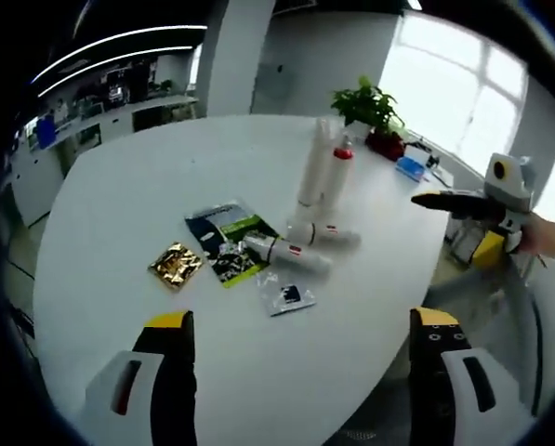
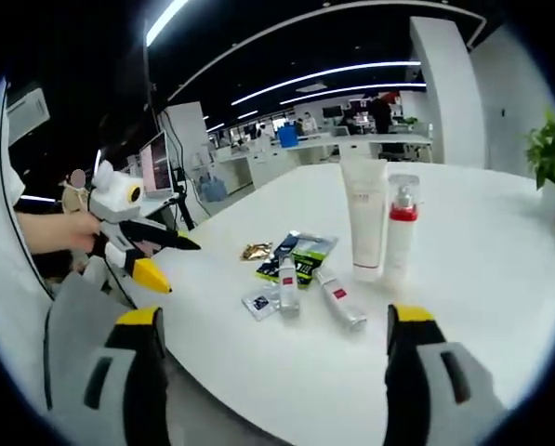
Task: Arrange the skincare products in the storage area until every visible bottle or jar stands upright without overlapping.
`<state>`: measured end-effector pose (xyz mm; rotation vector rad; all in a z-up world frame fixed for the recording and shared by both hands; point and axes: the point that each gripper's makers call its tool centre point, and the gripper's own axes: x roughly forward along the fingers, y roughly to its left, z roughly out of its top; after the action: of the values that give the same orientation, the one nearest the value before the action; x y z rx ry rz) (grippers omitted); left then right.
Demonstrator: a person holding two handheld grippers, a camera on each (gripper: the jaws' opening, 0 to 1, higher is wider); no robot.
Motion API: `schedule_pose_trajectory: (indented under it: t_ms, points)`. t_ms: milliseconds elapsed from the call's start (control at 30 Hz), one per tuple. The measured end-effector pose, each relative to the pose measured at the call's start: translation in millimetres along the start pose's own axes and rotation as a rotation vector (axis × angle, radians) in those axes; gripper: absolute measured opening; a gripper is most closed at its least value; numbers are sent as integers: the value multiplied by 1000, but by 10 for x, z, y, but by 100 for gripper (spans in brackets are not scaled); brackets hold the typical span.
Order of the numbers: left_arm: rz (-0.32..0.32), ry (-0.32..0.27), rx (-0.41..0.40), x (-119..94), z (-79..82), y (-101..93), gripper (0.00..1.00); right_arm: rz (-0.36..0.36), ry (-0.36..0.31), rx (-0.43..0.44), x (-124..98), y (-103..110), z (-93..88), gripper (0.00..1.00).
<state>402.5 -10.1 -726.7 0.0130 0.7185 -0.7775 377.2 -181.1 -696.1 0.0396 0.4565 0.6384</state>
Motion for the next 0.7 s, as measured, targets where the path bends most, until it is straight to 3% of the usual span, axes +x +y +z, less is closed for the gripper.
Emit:
schedule_pose_trajectory:
  t_ms: [467, 700]
  points:
    - [50, -84, -48, -293, -87, -51, 96, -37, -9, 11, -133, 55, 4, 100]
    - [90, -96, -55, -408, -162, -38, 95, -61, -29, 3, -125, 76, 15, 100]
